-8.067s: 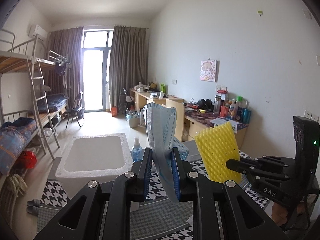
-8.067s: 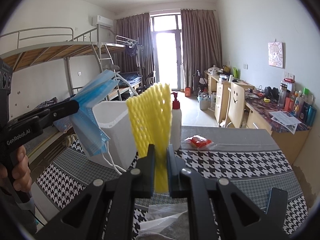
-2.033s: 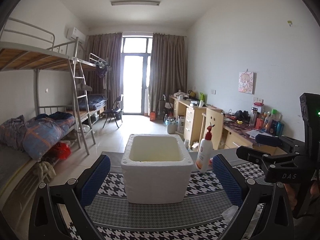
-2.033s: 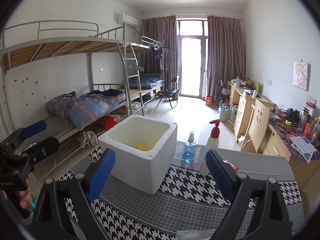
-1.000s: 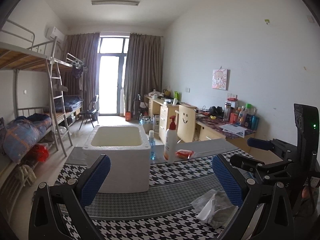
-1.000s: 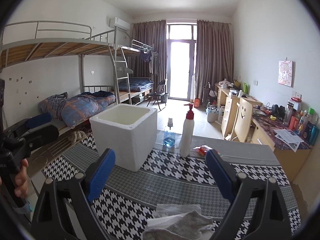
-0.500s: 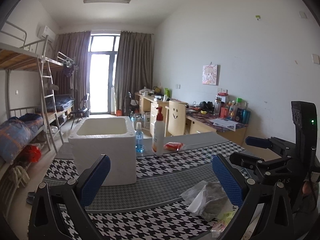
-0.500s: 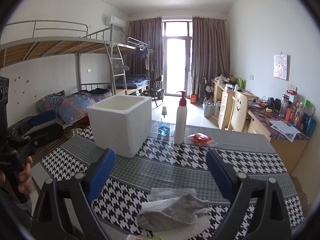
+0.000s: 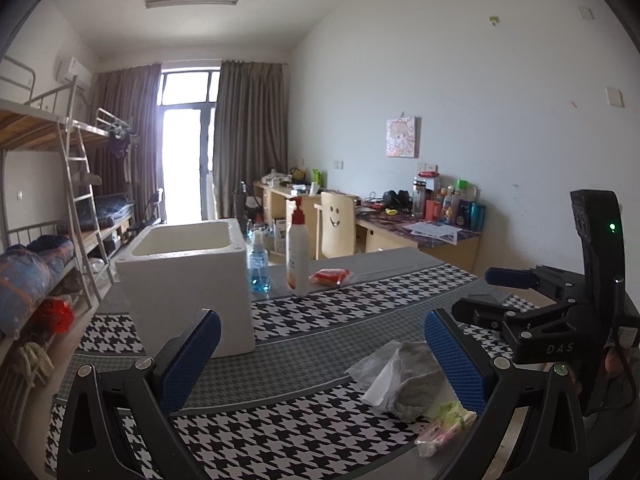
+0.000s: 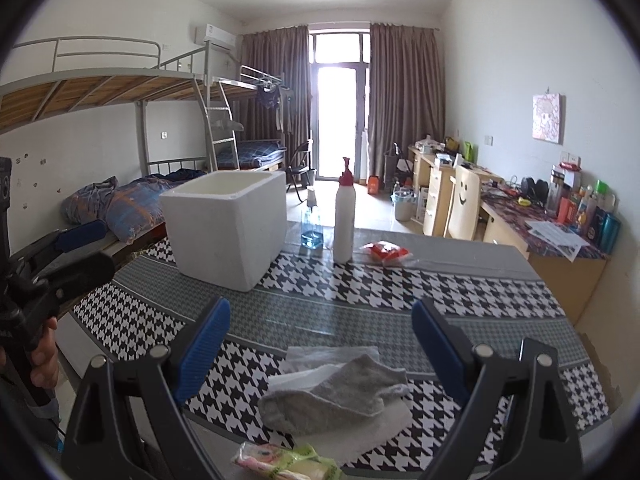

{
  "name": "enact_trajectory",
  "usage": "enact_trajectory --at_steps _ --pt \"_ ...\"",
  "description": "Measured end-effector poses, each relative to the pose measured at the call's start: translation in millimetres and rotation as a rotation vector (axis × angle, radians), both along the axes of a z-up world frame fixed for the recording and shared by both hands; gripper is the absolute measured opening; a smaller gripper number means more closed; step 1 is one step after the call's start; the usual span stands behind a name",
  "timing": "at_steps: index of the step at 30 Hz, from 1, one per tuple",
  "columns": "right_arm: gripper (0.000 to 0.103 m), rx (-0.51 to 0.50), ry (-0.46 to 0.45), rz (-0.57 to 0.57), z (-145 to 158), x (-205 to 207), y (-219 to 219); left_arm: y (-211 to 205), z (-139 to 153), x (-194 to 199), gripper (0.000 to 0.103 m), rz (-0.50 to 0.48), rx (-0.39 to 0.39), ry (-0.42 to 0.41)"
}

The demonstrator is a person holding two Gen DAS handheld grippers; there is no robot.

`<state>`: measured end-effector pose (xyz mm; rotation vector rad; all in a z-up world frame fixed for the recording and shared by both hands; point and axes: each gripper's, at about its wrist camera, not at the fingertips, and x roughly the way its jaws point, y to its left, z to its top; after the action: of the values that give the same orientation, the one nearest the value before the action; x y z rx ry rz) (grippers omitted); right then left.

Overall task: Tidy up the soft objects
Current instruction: 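Move both tools back from the box toward the grey cloth and plastic bag, then close the left tool on the green-wrapped cotton swab pack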

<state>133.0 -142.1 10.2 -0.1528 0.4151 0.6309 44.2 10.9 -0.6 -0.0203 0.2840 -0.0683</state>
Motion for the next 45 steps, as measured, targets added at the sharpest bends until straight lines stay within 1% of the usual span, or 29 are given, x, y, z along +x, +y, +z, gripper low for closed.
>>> enact_trajectory --at_steps 7,11,17,23,26,30,35,40,42,44,45 --pt "0.094 -0.001 0.021 -0.032 -9.1 0.1 -9.0 -7.8 -11.0 2.1 0.102 -0.039 -0.003 0.046" --pt "0.094 -0.030 0.021 -0.077 -14.2 1.4 -11.0 -13.0 -18.6 4.7 0.102 -0.057 -0.004 0.077" --pt "0.094 -0.029 0.052 -0.112 -22.9 5.0 -22.2 -28.2 -32.4 8.3 0.102 -0.111 0.007 0.114" --pt "0.094 -0.033 0.070 -0.137 -26.3 6.7 -28.4 -42.2 -48.4 14.8 0.102 -0.154 0.013 0.168" --pt "0.094 -0.035 0.073 -0.157 -27.3 7.0 -33.7 -49.3 -54.8 17.1 0.102 -0.175 0.025 0.188" --pt "0.094 -0.042 0.099 -0.199 -31.9 11.3 -41.6 -58.3 -61.7 20.3 0.102 -0.199 0.052 0.215" --pt "0.094 -0.063 0.121 -0.211 -38.4 11.0 -42.9 -71.4 -72.1 24.0 0.102 -0.256 0.067 0.250" --pt "0.094 -0.076 0.137 -0.227 -42.4 9.4 -44.4 -86.4 -83.4 29.0 0.102 -0.297 0.107 0.293" --pt "0.094 -0.073 0.139 -0.230 -42.9 8.3 -46.2 -91.1 -88.4 30.3 0.100 -0.312 0.115 0.309" --pt "0.094 -0.070 0.140 -0.234 -42.8 7.6 -48.1 -94.4 -92.6 32.5 0.093 -0.328 0.118 0.327" --pt "0.094 -0.069 0.140 -0.236 -42.7 7.7 -49.4 -96.4 -95.0 34.1 0.091 -0.332 0.124 0.340"
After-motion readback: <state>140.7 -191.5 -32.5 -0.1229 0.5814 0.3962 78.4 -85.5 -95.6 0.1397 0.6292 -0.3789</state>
